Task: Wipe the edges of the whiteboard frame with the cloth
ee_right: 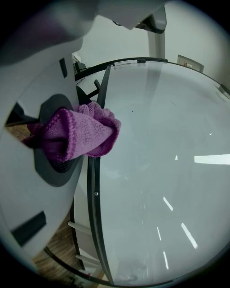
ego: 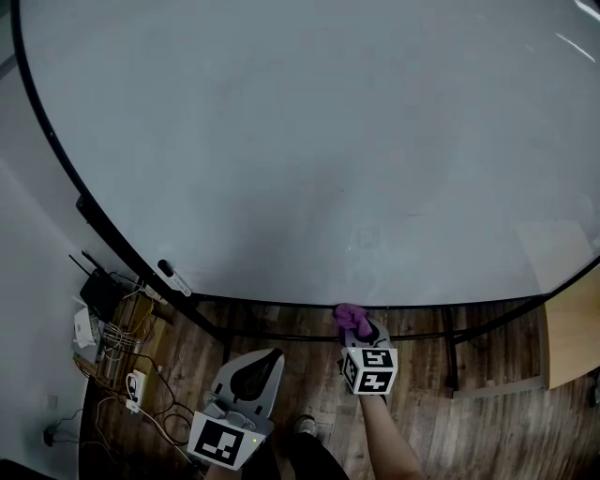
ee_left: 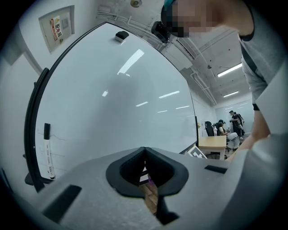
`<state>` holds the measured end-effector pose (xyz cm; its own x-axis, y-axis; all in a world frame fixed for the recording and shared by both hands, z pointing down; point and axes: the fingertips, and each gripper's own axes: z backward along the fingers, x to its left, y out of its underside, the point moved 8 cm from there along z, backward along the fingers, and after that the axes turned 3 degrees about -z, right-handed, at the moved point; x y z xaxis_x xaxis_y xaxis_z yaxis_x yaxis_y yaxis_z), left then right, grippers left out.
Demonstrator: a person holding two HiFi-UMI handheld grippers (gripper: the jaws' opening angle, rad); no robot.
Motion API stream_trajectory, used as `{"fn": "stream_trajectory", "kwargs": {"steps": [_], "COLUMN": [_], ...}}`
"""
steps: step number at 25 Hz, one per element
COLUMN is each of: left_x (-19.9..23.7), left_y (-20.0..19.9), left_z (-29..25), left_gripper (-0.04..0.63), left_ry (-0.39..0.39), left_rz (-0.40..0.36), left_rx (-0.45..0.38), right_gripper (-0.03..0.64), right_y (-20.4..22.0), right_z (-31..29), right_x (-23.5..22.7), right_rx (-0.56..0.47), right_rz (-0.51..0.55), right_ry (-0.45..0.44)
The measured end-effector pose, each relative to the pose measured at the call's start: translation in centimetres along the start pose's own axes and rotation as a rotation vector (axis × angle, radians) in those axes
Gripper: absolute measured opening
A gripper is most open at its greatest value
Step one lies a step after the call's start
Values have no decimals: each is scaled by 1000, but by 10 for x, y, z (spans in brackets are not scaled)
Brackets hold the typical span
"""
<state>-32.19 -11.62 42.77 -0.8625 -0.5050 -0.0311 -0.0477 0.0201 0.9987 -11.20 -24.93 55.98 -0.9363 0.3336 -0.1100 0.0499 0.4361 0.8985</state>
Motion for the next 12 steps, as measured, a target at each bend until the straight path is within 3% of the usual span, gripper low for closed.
{"fn": "stream_trajectory", "kwargs": {"steps": [12], "left_x": [-8], "left_y": [-12], "left_z": [2], "left_gripper": [17], "left_ry": [63], "left_rz": [-13], "left_rx": [-12], "right_gripper": [80], "right_y": [-6], "right_z": [8], "right_x": [0], "right_rx": [0], "right_rz": [-28], "right_ry": [23]}}
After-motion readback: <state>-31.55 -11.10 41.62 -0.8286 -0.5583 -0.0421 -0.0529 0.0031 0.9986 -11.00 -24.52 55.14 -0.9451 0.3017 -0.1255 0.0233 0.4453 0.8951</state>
